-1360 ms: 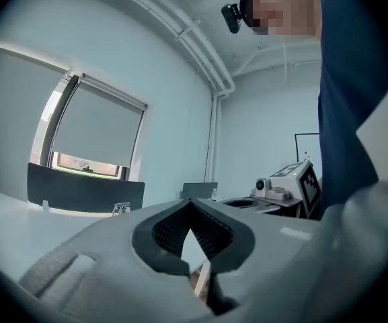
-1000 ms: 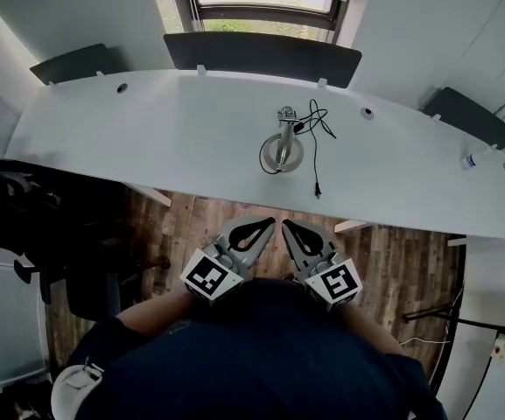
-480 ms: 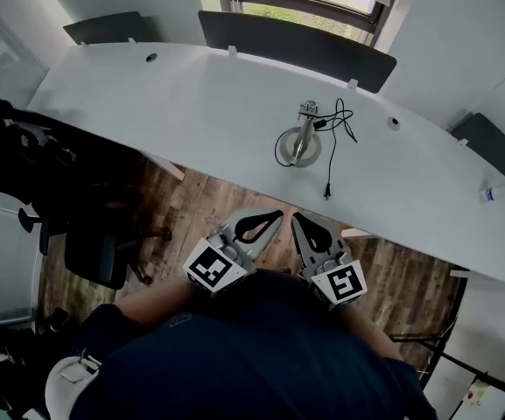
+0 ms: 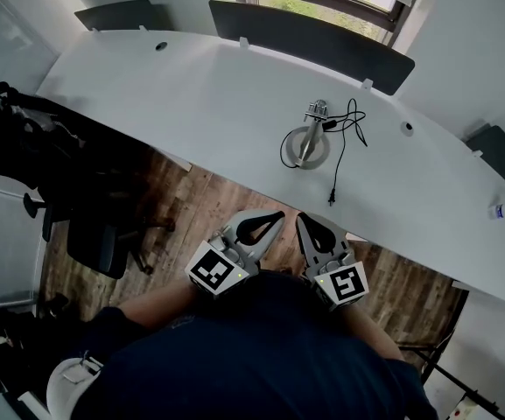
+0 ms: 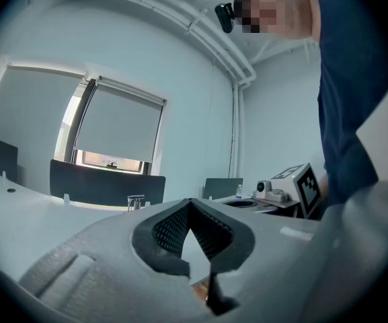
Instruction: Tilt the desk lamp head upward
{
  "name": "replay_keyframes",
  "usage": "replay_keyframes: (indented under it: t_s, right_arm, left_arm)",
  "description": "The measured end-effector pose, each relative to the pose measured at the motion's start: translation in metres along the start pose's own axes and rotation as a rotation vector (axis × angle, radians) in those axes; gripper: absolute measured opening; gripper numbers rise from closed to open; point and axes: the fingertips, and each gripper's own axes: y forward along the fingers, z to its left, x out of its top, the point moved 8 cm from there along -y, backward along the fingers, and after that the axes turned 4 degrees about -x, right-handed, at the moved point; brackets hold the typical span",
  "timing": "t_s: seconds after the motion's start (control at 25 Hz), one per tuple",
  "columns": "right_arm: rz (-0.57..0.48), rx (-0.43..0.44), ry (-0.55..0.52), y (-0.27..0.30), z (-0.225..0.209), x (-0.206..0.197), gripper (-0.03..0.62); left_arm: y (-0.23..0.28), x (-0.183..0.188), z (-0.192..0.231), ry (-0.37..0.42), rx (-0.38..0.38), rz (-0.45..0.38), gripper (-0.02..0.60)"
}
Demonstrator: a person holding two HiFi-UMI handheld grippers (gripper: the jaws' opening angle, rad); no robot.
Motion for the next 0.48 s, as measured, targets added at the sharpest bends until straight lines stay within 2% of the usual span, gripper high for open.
replay_keyframes:
  t_s: [0.2,0.48]
  right_arm:
    - [0.035,-0.059,-0.015,0.031,-0.022,0.000,0.008]
    - [0.063,-0.199,-0.031,0.104,-0.060,0.011,0.009]
  left_arm:
    - [0.019,-0.001,0.044,-0.032,-0.026,-0.020,-0.002]
    - [0.054,0.008,0.138,-0.037,-0.083,-0.035,-0.002]
